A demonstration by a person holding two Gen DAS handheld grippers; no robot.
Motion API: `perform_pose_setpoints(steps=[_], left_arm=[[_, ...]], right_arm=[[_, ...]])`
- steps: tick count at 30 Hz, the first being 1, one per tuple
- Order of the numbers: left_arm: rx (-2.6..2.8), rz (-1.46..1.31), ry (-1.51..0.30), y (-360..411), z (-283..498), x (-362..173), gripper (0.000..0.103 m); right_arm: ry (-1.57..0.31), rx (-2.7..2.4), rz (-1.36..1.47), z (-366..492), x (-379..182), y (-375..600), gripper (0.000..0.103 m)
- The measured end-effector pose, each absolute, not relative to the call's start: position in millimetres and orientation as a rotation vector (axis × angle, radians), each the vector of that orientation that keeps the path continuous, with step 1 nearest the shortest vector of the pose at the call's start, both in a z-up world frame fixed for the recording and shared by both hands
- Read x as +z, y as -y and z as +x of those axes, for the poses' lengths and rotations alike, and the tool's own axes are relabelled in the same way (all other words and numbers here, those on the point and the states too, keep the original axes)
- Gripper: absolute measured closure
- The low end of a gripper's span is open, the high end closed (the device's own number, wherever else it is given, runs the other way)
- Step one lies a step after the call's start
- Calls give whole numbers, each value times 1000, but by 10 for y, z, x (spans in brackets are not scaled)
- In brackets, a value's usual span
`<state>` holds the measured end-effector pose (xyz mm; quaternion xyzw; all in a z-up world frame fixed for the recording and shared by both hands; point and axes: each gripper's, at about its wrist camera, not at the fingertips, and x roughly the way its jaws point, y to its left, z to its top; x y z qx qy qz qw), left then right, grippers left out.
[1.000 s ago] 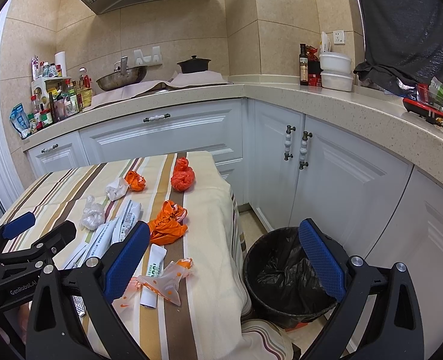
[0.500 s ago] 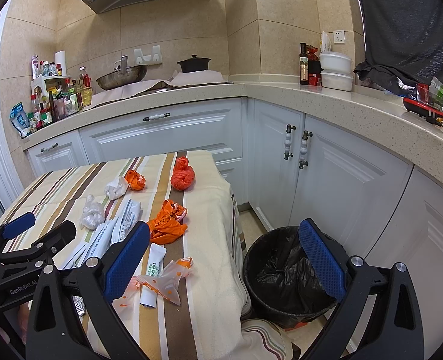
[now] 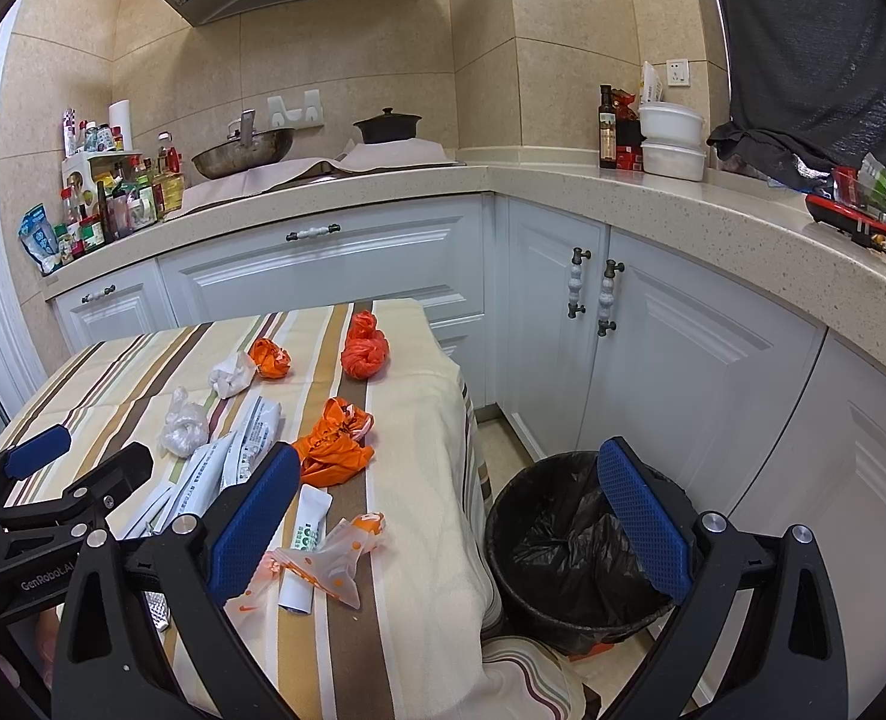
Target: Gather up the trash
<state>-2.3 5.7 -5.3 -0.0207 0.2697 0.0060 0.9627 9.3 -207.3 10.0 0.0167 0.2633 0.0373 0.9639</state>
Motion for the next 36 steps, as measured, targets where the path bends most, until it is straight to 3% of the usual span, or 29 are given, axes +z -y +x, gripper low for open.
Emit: perform_pose_setpoints(steps=[19,36], left_arm=[[12,-40,-548,-56,-18,-50,4],[105,-25,-633,-613,-39,-410,4]], right_arm=[[-537,74,32,80,146,2081,6],[-653,166,95,261,-507,1867,7]])
